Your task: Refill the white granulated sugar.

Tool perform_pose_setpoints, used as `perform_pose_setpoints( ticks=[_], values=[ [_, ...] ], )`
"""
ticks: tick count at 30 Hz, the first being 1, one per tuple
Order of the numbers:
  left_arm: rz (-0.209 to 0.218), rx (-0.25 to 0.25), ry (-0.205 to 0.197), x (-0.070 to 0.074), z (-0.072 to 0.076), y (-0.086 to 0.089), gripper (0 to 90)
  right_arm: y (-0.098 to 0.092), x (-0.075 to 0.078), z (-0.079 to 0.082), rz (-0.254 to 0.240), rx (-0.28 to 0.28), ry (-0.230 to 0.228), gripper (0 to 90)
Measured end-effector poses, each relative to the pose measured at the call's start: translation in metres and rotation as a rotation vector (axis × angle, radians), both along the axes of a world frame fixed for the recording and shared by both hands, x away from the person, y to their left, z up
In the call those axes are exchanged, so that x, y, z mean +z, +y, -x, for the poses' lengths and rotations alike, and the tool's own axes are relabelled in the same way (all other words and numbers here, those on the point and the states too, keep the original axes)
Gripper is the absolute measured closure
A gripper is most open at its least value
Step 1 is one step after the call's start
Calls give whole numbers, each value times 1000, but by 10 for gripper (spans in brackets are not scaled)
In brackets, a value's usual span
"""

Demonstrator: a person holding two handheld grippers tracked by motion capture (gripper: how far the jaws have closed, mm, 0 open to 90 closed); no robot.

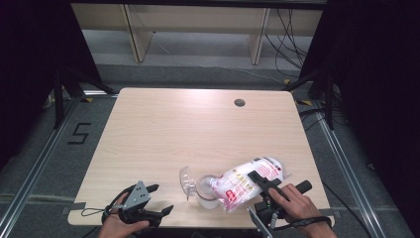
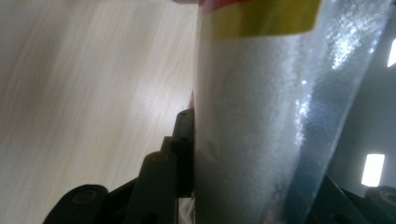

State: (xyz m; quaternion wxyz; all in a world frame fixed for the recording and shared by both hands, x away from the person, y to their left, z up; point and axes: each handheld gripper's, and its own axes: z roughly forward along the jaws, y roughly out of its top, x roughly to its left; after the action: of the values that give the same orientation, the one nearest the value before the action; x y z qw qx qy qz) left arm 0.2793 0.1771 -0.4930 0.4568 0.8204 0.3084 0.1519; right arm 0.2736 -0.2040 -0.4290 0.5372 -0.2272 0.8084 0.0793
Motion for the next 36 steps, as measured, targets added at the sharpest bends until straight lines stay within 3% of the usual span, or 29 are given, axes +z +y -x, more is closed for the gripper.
perform_pose_setpoints(
  ticks=[3, 6, 7, 8, 9, 10, 11, 16, 17, 19, 20, 21, 22, 23, 24, 25, 27, 29, 31, 32, 36],
  values=[
    [2, 0, 0, 0, 0, 0, 167, 0, 3, -1, -12, 22, -3, 700],
    [0, 0, 0, 0, 0, 0, 167, -2, 3, -1, -38, 1, 20, 700],
    [0, -1, -1, 0, 0, 0, 167, -2, 3, -2, -45, 22, 7, 701],
    [2, 0, -2, 0, 0, 0, 167, -3, 1, -1, -77, -7, 33, 701],
    [7, -2, -1, 0, 0, 0, 167, -2, 3, -2, -66, 10, 29, 702],
    [6, -2, -1, 0, 0, 0, 167, -3, 2, -1, -88, -9, 45, 702],
    [6, -2, -1, 0, 0, 0, 167, -3, 2, -3, -90, 18, 45, 702],
    [7, -2, -1, 0, 0, 0, 167, -5, -1, -4, -121, 1, 78, 704],
    [24, 7, 3, -1, 0, -1, 167, -6, -3, -4, -145, -7, 88, 704],
    [-3, 1, -4, 0, 0, 1, 167, -6, -2, -7, -152, 18, 93, 704],
    [11, -1, 4, 1, 0, 0, 167, -7, -2, -6, -166, 6, 106, 705],
    [11, -1, 3, 1, 0, 0, 167, -9, -7, -6, -224, -23, 146, 705],
    [6, -4, -2, 1, 0, 0, 167, -10, -8, -5, -240, -34, 153, 705],
    [8, -3, -1, 1, 0, 0, 167, -9, -4, -9, -203, 20, 122, 705],
    [11, 1, 1, 0, 0, 0, 167, -10, -7, -8, -241, -3, 145, 706],
    [9, -1, -3, 1, 0, 0, 167, -10, -3, -9, -198, 15, 130, 706],
    [10, 0, -3, 1, 0, 0, 167, -11, -8, -9, -251, 2, 165, 707],
    [9, -1, -3, 1, 0, 0, 167, -11, -7, -11, -242, 24, 161, 707],
    [10, 1, -6, 1, 0, 0, 167, -13, -12, -9, -316, -25, 210, 707],
    [13, 1, -4, 0, 0, 0, 167, -14, -12, -8, -328, -41, 217, 708],
    [13, 0, -4, 0, 0, 0, 167, -17, -10, -17, -294, 27, 190, 710]
  ],
)
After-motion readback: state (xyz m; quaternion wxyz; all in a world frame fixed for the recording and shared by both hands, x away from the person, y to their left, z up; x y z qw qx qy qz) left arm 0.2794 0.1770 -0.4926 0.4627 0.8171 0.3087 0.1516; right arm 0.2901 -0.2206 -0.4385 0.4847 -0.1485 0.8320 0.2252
